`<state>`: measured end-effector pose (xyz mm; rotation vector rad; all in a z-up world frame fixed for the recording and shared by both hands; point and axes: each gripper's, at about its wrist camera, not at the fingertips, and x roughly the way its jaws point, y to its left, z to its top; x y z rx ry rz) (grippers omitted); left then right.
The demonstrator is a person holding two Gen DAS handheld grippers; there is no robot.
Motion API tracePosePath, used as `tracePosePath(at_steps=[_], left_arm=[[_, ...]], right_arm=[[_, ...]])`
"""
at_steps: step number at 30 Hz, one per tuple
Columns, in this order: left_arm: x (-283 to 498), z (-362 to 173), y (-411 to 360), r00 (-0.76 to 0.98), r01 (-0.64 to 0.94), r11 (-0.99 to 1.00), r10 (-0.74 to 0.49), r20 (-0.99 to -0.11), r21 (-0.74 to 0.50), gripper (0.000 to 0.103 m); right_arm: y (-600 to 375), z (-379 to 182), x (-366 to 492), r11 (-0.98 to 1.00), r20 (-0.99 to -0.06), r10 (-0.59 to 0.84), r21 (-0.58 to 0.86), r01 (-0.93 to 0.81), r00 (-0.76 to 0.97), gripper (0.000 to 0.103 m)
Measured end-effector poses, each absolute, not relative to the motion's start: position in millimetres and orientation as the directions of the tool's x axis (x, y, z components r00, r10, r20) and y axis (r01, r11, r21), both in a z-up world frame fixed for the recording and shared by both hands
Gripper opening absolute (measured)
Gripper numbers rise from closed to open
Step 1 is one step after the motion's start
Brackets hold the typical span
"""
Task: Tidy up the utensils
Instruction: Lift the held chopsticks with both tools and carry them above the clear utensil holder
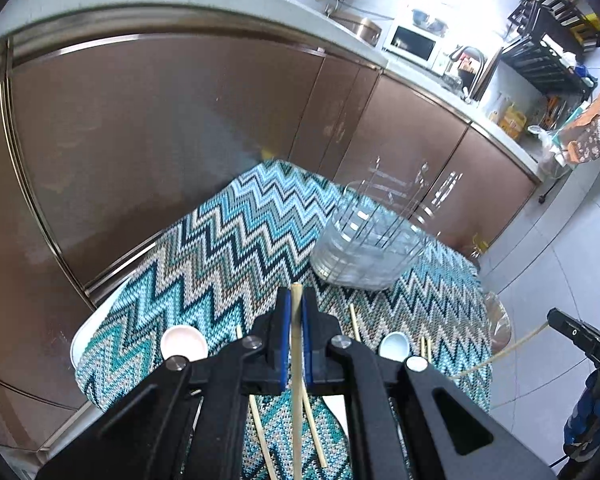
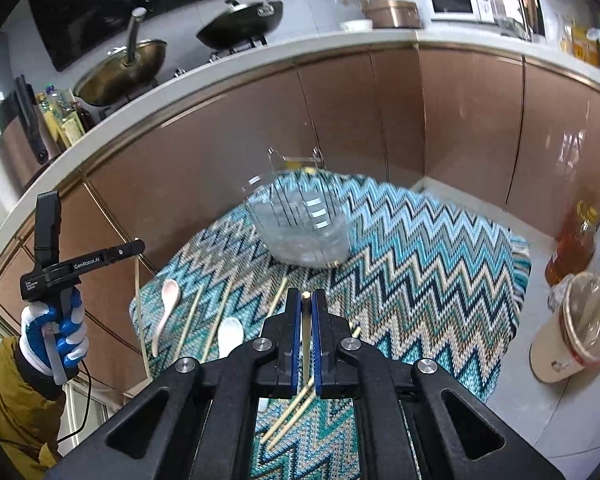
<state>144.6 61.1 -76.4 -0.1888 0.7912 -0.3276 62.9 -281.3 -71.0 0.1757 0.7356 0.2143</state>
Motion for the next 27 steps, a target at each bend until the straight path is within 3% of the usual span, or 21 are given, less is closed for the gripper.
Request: tracePosePath(at_steps=[10, 27], left_arm=[[144.5, -28.7, 59.7, 0.724, 0.252, 0.927, -0.371, -0.582, -0.277, 0.005], [169.7, 4.1, 51.2, 0.782, 0.28, 0.928, -0.369, -0.503, -0.245, 0.005]], right_arm=[[-262.1, -32.8, 67.4, 0.962, -0.58, 0.27, 0.205, -0.183, 0.769, 0.005], [-251.6, 12.9, 99.1, 0.955, -0.488, 0.295, 0.185, -0.234, 0.821, 0.005]])
